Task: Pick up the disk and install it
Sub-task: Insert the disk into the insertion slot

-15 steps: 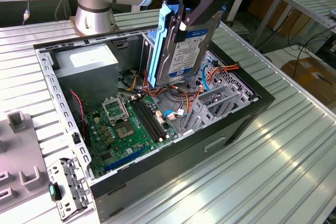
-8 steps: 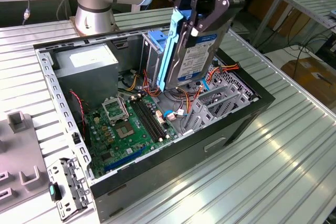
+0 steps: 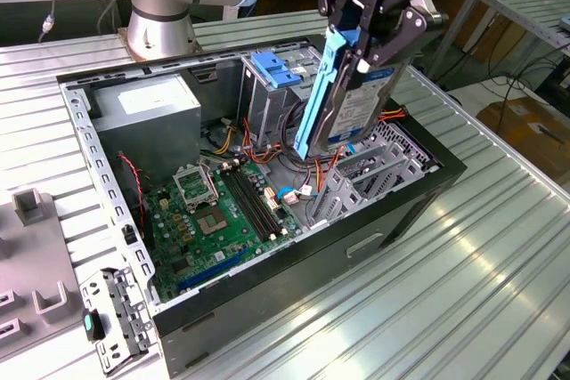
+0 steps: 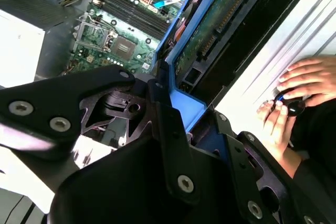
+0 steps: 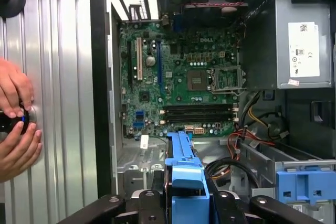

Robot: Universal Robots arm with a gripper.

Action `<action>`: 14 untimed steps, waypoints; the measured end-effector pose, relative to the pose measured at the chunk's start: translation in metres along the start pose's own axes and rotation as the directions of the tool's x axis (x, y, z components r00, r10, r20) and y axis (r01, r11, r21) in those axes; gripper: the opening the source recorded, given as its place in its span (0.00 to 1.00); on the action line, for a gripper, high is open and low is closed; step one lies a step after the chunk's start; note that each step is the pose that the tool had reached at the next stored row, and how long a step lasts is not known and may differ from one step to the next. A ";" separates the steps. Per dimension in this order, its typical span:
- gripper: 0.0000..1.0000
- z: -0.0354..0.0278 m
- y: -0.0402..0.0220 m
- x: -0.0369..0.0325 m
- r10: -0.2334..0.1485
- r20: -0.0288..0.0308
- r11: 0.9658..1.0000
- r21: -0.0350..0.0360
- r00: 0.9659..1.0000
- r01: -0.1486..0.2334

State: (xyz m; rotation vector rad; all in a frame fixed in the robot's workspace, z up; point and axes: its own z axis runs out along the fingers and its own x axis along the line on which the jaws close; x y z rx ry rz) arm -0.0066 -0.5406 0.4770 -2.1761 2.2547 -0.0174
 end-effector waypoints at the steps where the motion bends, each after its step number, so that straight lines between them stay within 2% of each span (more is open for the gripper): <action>1: 0.37 0.0015 -0.0011 0.0028 0.000 0.000 1.000 0.000 1.000 0.000; 4: 0.37 0.0059 -0.0085 0.0071 0.000 0.000 1.000 0.000 1.000 0.000; 8: 0.37 0.0113 -0.0240 0.0092 0.000 0.000 1.000 0.000 1.000 0.000; 9: 0.37 0.0136 -0.0316 0.0095 0.000 -0.001 1.000 0.000 1.000 0.000; 14: 0.37 0.0193 -0.0534 0.0095 0.000 -0.002 1.000 0.000 1.000 0.000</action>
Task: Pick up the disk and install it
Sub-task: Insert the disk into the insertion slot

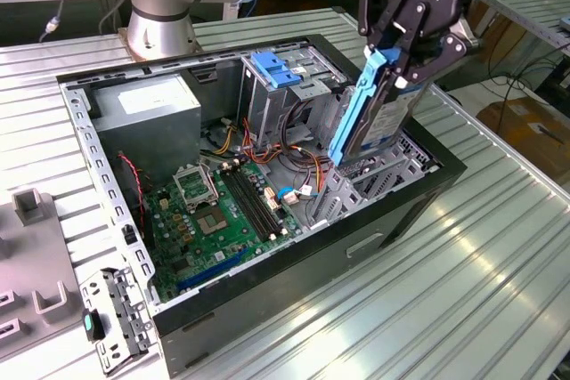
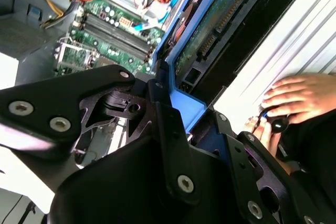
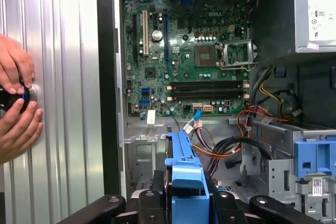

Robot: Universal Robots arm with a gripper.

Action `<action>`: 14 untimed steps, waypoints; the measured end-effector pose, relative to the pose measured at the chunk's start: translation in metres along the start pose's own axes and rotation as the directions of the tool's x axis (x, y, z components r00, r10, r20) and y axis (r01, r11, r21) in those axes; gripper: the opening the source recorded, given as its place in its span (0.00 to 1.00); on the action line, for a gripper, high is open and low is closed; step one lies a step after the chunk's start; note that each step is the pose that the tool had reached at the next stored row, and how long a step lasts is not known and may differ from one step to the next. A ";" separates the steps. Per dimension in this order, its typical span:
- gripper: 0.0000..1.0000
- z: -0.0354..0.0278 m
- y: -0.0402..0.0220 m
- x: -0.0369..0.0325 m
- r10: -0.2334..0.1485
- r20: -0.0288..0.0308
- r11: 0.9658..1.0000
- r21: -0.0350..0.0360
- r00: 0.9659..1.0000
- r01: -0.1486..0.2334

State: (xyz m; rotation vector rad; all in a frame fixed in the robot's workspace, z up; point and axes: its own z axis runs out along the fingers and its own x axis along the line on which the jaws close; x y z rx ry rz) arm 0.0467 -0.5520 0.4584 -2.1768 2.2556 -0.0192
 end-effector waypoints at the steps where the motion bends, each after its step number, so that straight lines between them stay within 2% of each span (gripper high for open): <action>1: 0.37 0.0009 -0.0034 -0.0001 0.000 0.000 1.000 0.000 1.000 0.000; 4: 0.37 0.0048 -0.0091 0.0008 0.000 -0.001 1.000 0.000 1.000 0.000; 9: 0.37 0.0104 -0.0097 0.0037 -0.001 -0.006 1.000 0.000 1.000 0.001; 14: 0.37 0.0125 -0.0097 0.0039 -0.017 -0.006 1.000 0.000 1.000 0.017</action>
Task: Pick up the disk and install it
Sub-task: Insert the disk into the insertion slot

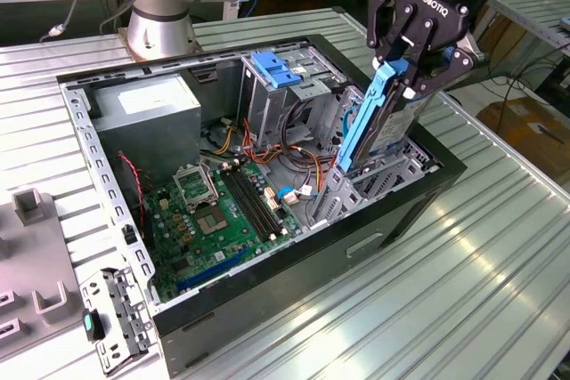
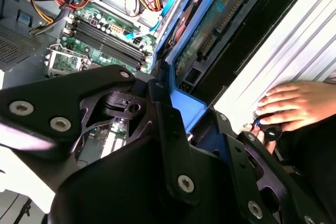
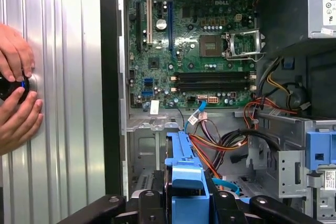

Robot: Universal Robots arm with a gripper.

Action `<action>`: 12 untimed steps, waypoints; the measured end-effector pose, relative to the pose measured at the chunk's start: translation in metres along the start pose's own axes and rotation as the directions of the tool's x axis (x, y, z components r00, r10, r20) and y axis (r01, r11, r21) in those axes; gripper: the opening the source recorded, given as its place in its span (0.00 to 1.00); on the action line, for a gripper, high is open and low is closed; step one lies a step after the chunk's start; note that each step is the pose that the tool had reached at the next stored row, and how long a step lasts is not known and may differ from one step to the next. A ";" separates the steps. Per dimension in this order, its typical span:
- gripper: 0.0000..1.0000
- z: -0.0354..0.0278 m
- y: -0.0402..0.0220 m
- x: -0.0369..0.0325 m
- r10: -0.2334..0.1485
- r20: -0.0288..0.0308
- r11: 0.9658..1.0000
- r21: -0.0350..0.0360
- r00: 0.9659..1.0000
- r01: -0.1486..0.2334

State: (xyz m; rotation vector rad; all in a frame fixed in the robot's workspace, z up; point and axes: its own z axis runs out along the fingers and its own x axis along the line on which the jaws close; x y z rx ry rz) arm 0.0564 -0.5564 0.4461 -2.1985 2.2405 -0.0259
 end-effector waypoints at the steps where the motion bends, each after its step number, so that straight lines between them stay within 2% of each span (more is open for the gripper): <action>1: 0.37 0.0003 0.0000 0.0001 -0.003 0.000 1.000 0.000 1.000 0.003; 6: 0.37 0.0020 0.0001 0.0008 -0.021 0.000 1.000 0.000 1.000 0.021; 12: 0.37 0.0045 0.0001 0.0017 -0.023 -0.001 1.000 -0.001 1.000 0.023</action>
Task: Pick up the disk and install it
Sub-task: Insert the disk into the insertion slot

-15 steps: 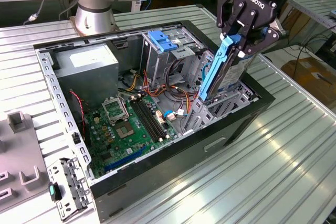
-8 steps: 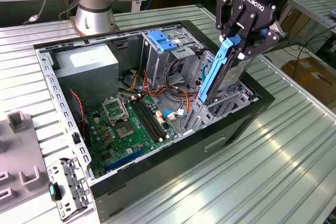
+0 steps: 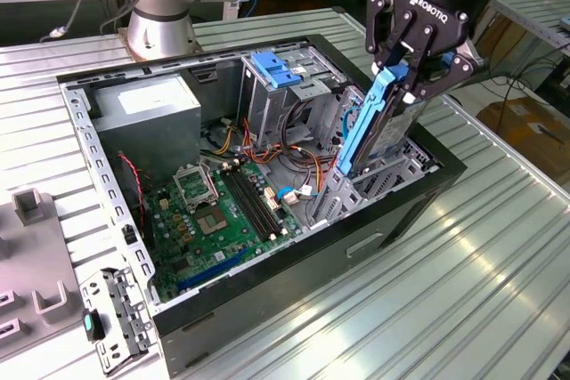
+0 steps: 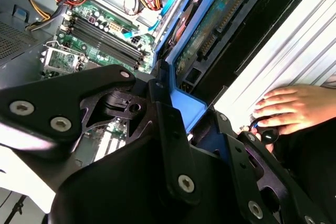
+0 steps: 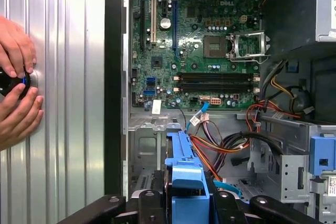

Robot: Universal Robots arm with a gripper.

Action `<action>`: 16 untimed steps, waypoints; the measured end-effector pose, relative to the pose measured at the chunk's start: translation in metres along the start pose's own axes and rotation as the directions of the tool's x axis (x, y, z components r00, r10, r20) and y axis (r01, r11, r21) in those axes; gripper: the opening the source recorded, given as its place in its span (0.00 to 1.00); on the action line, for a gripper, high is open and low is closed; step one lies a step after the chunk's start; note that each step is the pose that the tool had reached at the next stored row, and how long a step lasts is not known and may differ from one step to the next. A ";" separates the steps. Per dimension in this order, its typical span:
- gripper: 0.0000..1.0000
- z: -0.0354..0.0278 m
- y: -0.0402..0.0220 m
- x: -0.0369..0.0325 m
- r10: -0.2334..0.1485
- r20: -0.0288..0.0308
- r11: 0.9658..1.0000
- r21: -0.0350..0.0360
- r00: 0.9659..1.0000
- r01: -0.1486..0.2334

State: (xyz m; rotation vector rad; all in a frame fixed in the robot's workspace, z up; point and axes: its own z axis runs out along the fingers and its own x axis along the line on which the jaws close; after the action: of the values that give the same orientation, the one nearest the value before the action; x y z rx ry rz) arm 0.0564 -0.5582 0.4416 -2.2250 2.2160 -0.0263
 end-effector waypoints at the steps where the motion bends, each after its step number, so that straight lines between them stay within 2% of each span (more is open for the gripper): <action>1: 0.37 0.0005 0.0000 0.0000 0.000 0.000 1.000 0.000 1.000 0.000; 5: 0.37 0.0032 0.0001 0.0000 0.000 -0.001 1.000 -0.001 1.000 0.000; 10: 0.37 0.0031 -0.0002 0.0001 0.001 -0.001 1.000 -0.003 1.000 -0.001; 13: 0.37 0.0014 -0.0015 0.0001 0.005 -0.001 1.000 -0.011 1.000 -0.005; 14: 0.37 0.0013 -0.0027 0.0000 0.014 -0.002 1.000 -0.015 1.000 -0.014; 16: 0.37 0.0013 -0.0044 0.0001 0.028 -0.004 0.999 -0.018 1.000 -0.028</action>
State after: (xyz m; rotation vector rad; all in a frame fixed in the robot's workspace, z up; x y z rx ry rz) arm 0.0608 -0.5582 0.4403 -2.2038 2.2584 -0.0098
